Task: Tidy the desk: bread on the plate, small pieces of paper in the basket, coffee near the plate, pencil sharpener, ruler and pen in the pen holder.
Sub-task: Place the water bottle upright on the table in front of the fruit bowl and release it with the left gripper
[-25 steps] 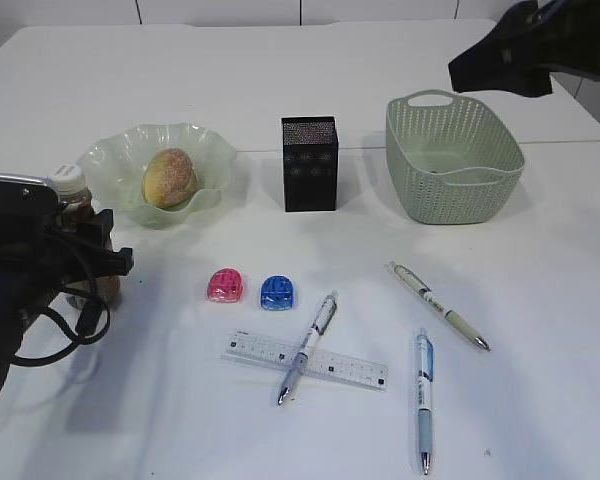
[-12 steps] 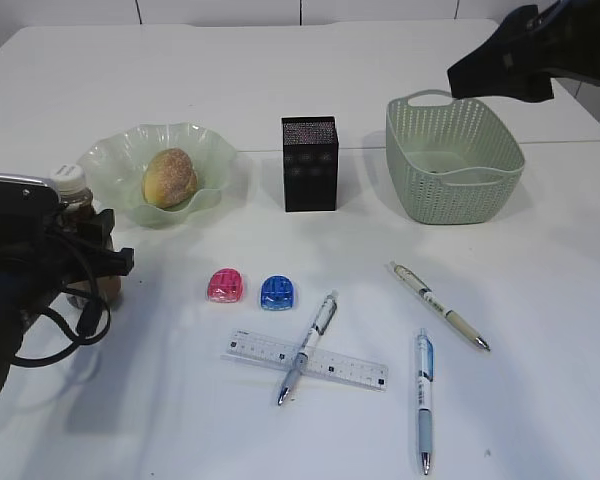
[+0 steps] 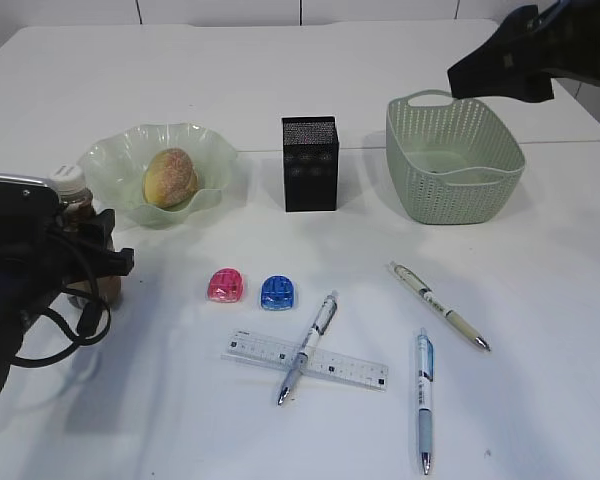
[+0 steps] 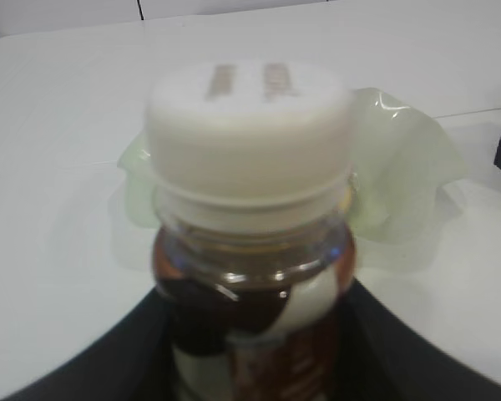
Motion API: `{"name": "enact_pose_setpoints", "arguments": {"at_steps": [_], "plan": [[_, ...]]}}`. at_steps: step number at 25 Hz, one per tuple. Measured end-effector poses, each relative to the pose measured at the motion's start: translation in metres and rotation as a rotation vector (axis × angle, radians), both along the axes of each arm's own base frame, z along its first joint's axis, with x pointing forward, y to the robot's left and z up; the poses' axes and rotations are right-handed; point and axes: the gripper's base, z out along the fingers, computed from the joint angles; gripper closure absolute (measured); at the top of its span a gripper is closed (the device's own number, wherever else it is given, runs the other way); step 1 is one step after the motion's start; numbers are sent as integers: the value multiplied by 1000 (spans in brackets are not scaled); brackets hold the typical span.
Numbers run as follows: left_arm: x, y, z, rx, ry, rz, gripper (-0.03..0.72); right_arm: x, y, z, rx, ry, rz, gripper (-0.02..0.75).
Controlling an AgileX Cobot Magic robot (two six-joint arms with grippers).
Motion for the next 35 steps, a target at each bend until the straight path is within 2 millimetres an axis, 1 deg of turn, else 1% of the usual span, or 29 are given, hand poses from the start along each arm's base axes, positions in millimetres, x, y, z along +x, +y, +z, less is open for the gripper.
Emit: {"name": "enact_pose_setpoints", "arguments": {"at_steps": [12, 21, 30, 35], "plan": [[-5, 2, -2, 7, 0, 1, 321, 0, 0, 0, 0, 0, 0, 253], [-10, 4, 2, 4, 12, -2, 272, 0, 0, 0, 0, 0, 0, 253], [-12, 4, 4, 2, 20, -3, 260, -1, 0, 0, 0, 4, 5, 253], [-18, 6, 3, 5, 30, -2, 225, -1, 0, 0, 0, 6, 6, 253]]}}
